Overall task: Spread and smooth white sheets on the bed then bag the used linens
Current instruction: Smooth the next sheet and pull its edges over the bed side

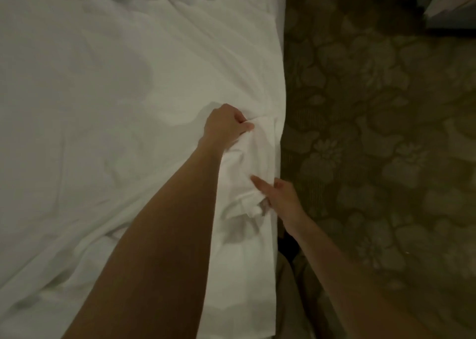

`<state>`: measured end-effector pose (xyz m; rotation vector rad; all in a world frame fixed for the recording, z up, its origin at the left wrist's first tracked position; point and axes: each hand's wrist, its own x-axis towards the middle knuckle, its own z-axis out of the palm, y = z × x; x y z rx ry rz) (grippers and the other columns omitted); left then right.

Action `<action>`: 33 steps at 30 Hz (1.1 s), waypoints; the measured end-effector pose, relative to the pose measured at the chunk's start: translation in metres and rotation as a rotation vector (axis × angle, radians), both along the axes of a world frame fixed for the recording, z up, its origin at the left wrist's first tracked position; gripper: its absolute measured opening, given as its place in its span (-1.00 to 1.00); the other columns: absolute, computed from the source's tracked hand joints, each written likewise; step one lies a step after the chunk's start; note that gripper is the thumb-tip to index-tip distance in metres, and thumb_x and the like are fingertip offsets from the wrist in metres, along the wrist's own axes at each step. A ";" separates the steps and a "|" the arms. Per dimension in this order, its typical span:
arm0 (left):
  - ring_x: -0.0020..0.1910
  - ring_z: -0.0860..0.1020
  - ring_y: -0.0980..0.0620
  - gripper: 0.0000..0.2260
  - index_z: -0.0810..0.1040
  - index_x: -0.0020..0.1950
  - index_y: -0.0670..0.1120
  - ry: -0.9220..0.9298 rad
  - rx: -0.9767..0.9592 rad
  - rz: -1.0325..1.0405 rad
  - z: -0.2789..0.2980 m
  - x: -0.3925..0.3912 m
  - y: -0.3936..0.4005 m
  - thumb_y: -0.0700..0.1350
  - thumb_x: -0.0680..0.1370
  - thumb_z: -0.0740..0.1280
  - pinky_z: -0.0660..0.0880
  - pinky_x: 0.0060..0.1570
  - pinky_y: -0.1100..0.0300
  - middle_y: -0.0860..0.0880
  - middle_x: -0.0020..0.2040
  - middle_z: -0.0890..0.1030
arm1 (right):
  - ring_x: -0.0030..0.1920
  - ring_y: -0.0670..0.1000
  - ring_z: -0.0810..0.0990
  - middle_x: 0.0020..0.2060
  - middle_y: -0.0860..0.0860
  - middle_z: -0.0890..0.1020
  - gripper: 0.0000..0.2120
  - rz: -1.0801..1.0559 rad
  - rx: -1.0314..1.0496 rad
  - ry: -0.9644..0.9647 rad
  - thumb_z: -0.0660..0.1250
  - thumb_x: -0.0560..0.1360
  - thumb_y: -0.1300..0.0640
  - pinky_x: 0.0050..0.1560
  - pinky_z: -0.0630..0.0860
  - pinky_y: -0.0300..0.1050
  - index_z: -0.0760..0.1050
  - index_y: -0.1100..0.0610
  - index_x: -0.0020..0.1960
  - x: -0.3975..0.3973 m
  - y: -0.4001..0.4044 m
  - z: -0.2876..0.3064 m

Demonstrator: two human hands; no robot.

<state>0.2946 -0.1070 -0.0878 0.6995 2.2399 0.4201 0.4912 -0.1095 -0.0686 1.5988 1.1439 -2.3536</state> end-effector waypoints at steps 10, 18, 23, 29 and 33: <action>-0.28 0.50 0.18 -0.86 0.69 -0.03 -0.09 0.085 0.031 0.066 0.000 0.024 0.002 -0.05 0.51 0.42 0.32 -0.24 0.39 0.15 -0.31 0.52 | 0.02 -0.05 0.66 -0.05 -0.07 0.70 -0.87 0.026 0.002 0.154 0.31 0.55 0.00 0.09 0.59 -0.11 0.59 -0.01 0.02 0.031 -0.018 0.003; -0.07 0.59 0.04 -0.78 0.68 -0.02 0.01 0.089 -0.084 0.100 -0.015 0.027 0.008 0.11 0.46 0.46 0.51 0.06 0.09 0.08 -0.14 0.63 | 0.05 -0.09 0.65 0.03 -0.06 0.68 -0.72 0.095 0.153 0.083 0.45 0.46 0.04 0.16 0.58 0.06 0.58 0.05 0.14 0.044 -0.048 -0.015; 0.01 0.60 0.00 -0.74 0.68 0.00 0.03 0.048 -0.071 0.152 -0.019 0.022 0.010 0.14 0.40 0.49 0.50 0.19 -0.06 0.05 -0.05 0.67 | 0.18 -0.10 0.57 0.12 -0.15 0.60 -0.69 0.053 0.329 0.112 0.48 0.37 -0.14 0.23 0.53 0.02 0.49 -0.29 0.07 0.034 -0.048 -0.014; 0.33 0.42 -0.03 -0.45 0.35 0.45 -0.08 -0.159 0.223 0.204 0.027 0.017 -0.032 0.04 0.52 0.42 0.31 0.39 0.07 -0.09 0.38 0.41 | -0.03 -0.40 0.56 0.03 -0.29 0.58 -0.46 0.202 0.268 0.146 0.58 0.27 0.03 0.04 0.51 -0.44 0.44 -0.10 0.17 0.031 -0.037 0.003; 0.28 0.43 -0.06 -0.59 0.41 0.38 -0.15 -0.004 0.409 0.166 0.061 0.053 -0.122 -0.13 0.55 0.37 0.31 0.30 0.20 -0.13 0.31 0.45 | 0.02 -0.16 0.63 0.07 -0.15 0.63 -0.31 -0.008 0.167 0.077 0.61 0.20 -0.07 -0.01 0.58 -0.25 0.47 -0.01 0.27 0.053 -0.061 0.012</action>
